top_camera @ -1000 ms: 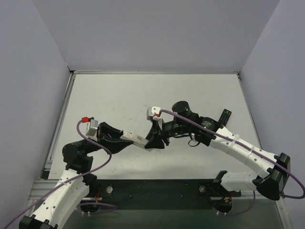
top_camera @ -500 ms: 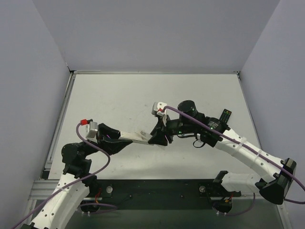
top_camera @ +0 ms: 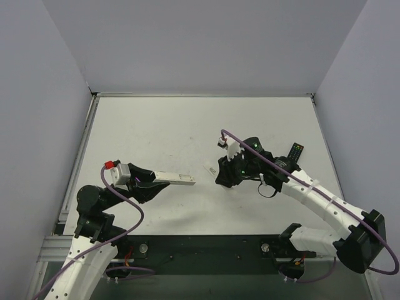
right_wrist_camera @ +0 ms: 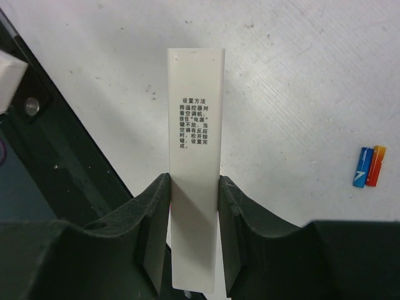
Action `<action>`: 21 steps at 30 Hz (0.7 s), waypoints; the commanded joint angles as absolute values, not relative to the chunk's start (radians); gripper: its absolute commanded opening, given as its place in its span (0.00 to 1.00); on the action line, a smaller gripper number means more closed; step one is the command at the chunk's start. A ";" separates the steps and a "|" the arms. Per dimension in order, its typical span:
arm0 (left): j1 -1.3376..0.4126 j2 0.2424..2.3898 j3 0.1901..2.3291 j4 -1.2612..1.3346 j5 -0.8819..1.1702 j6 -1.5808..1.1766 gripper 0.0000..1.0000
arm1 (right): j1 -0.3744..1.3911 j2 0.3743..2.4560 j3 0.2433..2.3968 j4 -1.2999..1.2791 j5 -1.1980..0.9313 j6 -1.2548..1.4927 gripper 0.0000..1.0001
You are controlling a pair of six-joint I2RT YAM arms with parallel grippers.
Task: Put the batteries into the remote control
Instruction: Remove the battery cover from the remote control, then place the battery cover at the center of the board.
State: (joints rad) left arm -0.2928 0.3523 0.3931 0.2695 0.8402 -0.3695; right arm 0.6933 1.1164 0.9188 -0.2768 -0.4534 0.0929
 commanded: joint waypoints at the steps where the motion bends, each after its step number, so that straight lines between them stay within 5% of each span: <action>1: -0.287 0.339 0.430 0.229 0.825 -0.319 0.00 | 0.695 1.206 0.881 -0.264 -0.371 0.140 0.00; 15: -0.285 0.321 0.416 0.233 0.828 -0.324 0.00 | 0.765 1.623 0.885 -0.086 -0.189 0.172 0.06; 21: -0.285 0.316 0.416 0.230 0.830 -0.324 0.00 | 0.773 1.663 0.868 -0.081 -0.131 0.163 0.39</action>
State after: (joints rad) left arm -0.2928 0.3286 0.3931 0.2115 0.8368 -0.3351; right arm 0.7670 1.6497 0.8753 -0.0822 -0.2039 0.1604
